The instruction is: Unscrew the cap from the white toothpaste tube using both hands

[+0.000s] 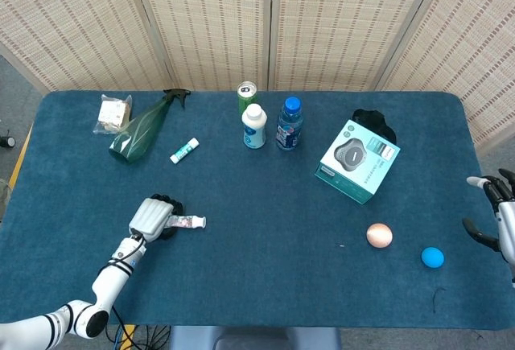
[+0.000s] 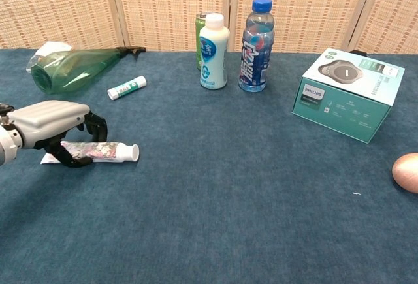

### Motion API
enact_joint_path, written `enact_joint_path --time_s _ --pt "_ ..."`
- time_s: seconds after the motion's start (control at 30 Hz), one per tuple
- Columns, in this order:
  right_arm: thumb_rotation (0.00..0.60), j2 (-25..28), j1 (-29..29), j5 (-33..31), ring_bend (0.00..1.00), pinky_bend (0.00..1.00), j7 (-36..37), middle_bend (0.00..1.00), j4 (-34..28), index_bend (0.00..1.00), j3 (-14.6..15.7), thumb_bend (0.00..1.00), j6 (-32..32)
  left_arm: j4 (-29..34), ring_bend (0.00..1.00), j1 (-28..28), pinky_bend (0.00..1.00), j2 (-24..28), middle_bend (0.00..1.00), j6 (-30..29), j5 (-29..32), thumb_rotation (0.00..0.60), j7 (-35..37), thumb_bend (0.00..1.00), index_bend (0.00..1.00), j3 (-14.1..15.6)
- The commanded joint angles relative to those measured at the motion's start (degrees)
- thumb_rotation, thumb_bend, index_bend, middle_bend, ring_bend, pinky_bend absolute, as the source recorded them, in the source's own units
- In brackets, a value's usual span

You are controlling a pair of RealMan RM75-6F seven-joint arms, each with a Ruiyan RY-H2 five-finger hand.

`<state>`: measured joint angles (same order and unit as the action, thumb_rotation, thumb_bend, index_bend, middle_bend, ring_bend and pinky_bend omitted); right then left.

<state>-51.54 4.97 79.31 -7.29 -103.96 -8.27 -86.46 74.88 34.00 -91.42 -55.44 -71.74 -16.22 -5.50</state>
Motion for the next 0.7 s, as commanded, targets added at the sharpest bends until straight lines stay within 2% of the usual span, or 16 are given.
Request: enact_joint_path --time_s 0.03,0.17,0.3,0.7 --pt "0.6 0.12 -0.1 -0.01 0.13 0.2 -0.1 0.32 -0.16 0.31 0.02 0.15 -0.1 -0.62 0.34 0.07 0.26 -0.28 0.5 -0.34 -0.5 0.6 0.7 0.29 0.51 0.02" --pt "0.6 0.31 -0.15 0.12 0.13 0.2 -0.27 0.32 -0.48 0.31 -0.04 0.15 -0.3 -1.23 0.38 0.04 0.27 -0.03 0.56 -1.1 -1.84 0.6 2.84 0.32 0.55 0.0" --pt "0.6 0.48 0.15 0.94 0.13 0.2 -0.22 0.32 -0.72 0.31 -0.19 0.15 -0.36 -1.2 0.41 0.01 0.27 1.12 0.59 -1.26 -3.39 0.6 7.14 0.35 0.57 -0.04" --pt "0.6 1.57 4.86 9.46 0.13 0.2 4.61 0.34 -3.09 0.31 -0.88 0.15 2.49 8.03 0.43 0.34 0.29 10.92 0.61 -0.76 -8.24 0.6 30.8 0.39 0.59 -2.14"
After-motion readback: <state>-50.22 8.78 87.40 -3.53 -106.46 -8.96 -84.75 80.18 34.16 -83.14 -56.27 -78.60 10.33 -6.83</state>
